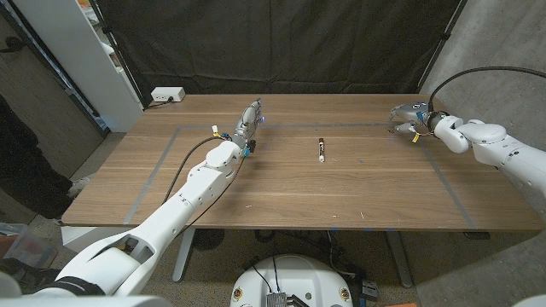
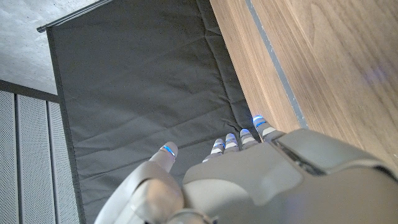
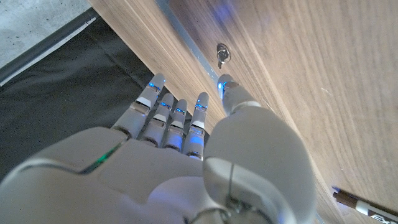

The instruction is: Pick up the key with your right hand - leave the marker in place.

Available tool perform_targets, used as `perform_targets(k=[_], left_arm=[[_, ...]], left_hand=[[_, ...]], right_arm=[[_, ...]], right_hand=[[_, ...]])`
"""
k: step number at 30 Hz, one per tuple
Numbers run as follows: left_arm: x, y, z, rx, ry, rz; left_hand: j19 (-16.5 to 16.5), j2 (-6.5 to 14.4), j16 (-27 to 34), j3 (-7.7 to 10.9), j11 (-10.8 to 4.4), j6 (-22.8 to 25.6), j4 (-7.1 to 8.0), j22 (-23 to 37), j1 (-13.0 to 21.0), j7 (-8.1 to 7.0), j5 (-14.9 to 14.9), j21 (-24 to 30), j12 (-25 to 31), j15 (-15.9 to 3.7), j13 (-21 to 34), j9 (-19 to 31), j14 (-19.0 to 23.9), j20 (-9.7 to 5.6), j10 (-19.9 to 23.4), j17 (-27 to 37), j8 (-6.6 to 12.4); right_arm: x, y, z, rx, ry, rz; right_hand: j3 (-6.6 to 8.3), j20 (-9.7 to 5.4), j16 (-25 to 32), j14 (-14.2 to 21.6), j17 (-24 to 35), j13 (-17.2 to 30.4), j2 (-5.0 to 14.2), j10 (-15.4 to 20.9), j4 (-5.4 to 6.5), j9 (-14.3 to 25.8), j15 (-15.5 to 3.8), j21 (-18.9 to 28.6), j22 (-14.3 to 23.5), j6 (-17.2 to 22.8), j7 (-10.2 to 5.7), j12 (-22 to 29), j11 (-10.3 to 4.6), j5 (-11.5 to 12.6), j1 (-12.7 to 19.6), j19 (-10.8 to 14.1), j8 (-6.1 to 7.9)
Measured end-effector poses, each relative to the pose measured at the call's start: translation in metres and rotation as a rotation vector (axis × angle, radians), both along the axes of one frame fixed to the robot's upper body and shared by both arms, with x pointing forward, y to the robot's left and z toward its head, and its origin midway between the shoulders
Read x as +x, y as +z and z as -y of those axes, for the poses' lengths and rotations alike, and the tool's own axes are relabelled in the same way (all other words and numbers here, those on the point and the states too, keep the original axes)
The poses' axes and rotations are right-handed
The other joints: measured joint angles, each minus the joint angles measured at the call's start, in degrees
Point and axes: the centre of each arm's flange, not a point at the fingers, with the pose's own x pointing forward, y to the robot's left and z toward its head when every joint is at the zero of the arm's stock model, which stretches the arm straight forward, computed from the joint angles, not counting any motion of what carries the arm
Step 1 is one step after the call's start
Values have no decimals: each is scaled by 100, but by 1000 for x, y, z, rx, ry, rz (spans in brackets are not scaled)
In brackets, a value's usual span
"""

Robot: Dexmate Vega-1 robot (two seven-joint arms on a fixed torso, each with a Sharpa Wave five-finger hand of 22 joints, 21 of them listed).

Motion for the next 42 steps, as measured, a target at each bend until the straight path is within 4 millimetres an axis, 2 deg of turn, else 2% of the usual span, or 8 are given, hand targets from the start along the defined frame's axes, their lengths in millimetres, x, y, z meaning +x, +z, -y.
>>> perform_targets(k=[15,24,42], left_arm=[[2,0,1,2,-1,-5],[2,0,0,1,-1,-6],[4,-2,-1,-3,-7,-15]], left_hand=[[0,0,0,1,0,0,-1,0,0,0,22,0,0,0,0,31,0,0,0,0,0],[0,0,0,-46,0,0,-1,0,0,0,22,0,0,0,0,31,0,0,0,0,0],[0,0,0,-93,0,0,0,30,0,0,22,0,0,0,0,30,0,0,0,0,0]], right_arm=[[8,-3,-5,-7,9,-6],[12,-4,-7,-20,8,-11],[19,-8,-2,-49,-28,-14]], right_hand=[[0,-41,0,0,26,1,78,31,0,-1,0,0,0,0,0,-35,-30,48,77,41,22],[0,-41,0,0,26,1,48,54,0,27,0,0,0,12,-12,-34,-53,87,105,40,44],[-17,-40,0,0,52,2,70,94,-17,26,0,0,0,30,-30,-57,-48,127,128,40,87]])
